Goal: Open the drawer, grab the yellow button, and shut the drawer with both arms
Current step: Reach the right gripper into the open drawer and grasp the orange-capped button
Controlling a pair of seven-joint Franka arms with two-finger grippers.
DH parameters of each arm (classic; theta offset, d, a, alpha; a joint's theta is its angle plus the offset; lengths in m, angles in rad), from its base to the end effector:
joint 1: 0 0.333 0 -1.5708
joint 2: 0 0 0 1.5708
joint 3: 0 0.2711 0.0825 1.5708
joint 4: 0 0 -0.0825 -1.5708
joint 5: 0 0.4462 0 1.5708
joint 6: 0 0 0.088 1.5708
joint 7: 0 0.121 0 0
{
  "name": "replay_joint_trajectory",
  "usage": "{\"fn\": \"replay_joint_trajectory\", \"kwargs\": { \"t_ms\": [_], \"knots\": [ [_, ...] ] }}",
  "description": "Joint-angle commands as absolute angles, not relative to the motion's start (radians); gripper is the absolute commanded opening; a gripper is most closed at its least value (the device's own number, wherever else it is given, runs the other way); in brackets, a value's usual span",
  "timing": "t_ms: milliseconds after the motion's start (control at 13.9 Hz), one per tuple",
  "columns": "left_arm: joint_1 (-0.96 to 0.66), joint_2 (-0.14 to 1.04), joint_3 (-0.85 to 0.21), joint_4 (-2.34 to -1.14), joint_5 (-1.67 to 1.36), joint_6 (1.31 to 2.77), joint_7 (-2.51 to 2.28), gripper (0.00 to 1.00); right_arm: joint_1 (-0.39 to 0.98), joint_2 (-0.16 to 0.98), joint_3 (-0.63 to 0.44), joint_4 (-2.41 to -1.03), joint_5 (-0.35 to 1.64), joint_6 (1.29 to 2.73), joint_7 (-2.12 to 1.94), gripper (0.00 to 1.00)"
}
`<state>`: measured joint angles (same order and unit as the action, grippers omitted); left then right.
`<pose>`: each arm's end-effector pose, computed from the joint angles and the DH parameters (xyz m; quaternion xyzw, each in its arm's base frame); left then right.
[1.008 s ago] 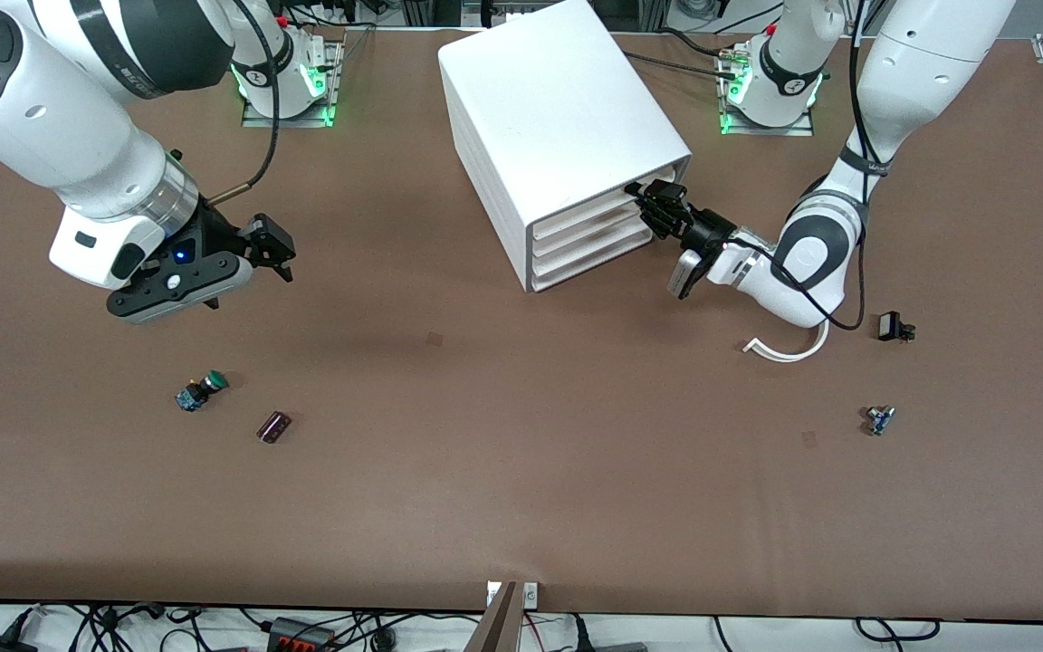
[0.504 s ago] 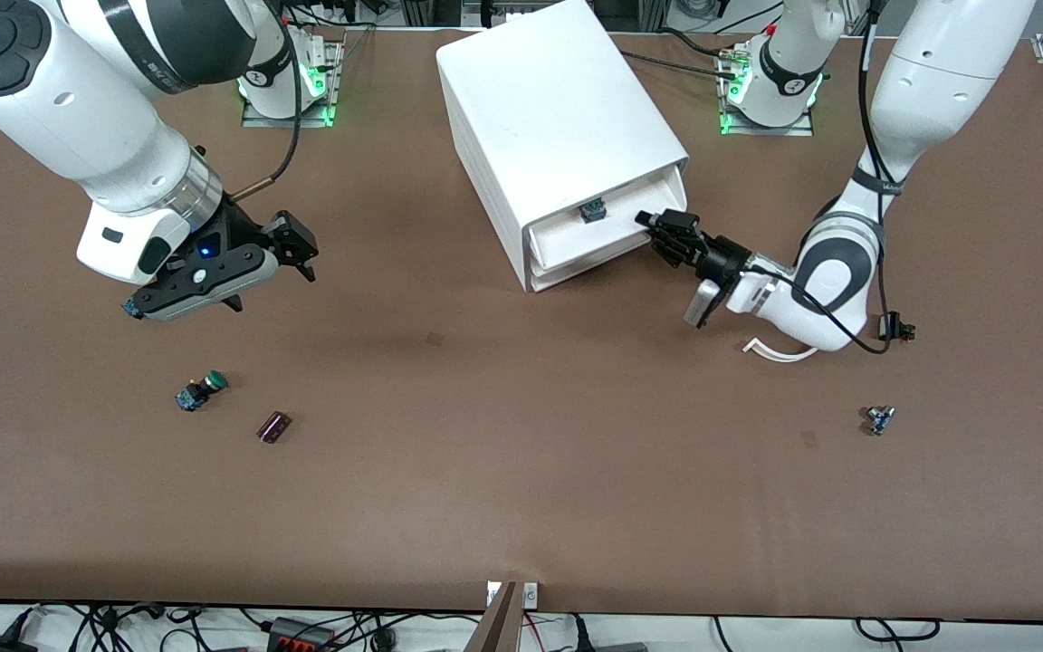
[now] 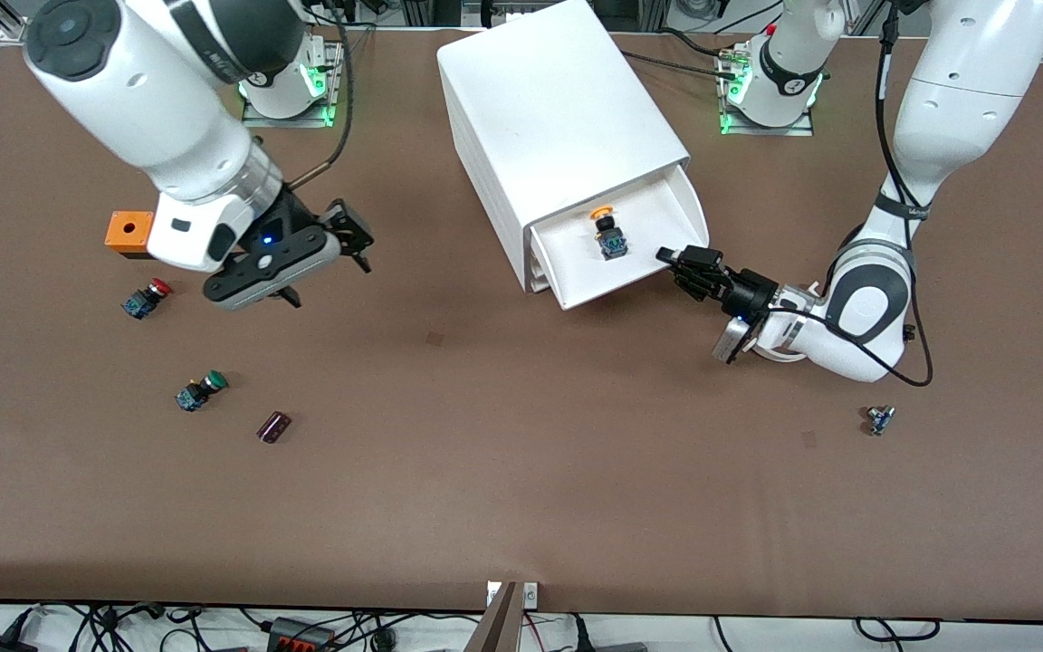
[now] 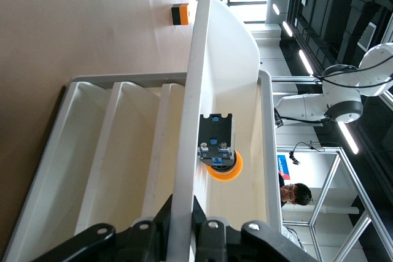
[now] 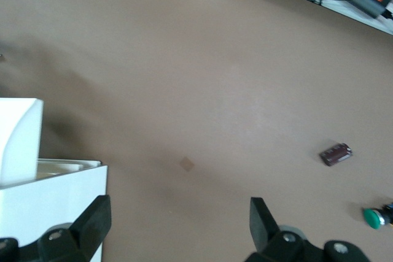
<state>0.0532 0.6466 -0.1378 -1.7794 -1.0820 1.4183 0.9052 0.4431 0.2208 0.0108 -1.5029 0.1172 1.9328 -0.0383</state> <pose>0.5744 -0.1671 0.1374 0.7215 -0.1974 -0.1702 0.6415 0.6294 0.3171 0.4935 -0.9665 -0.2272 -0.0900 0.0780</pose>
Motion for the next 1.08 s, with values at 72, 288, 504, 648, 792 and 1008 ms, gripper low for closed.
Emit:
{"fn": "replay_joint_trajectory", "kwargs": {
  "t_ms": [72,288,504,648,792,1008],
  "knots": [
    [0.049,0.687,-0.127,-1.718,-1.077,1.451,0.867,0.14,0.52,0.239,0.002,-1.48,0.124,1.98,0.02,1.0],
    [0.057,0.675,-0.126,-1.717,-1.075,1.448,0.815,1.0,0.569,0.255,0.002,-1.479,0.124,2.012,0.031,1.0],
    [0.072,0.638,-0.121,-1.717,-1.074,1.447,0.726,1.0,0.63,0.287,0.002,-1.432,0.118,2.023,0.132,1.0],
    [0.072,0.603,-0.117,-1.717,-1.074,1.447,0.619,1.0,0.685,0.337,0.002,-1.369,0.037,2.017,0.255,1.0],
    [0.072,0.569,-0.103,-1.691,-1.03,1.447,0.501,1.0,0.75,0.392,0.002,-1.316,-0.027,2.013,0.377,1.0],
    [0.075,0.561,-0.104,-1.56,-0.823,1.445,0.283,1.0,0.813,0.472,0.002,-1.244,-0.038,2.008,0.506,1.0]
  ]
}}
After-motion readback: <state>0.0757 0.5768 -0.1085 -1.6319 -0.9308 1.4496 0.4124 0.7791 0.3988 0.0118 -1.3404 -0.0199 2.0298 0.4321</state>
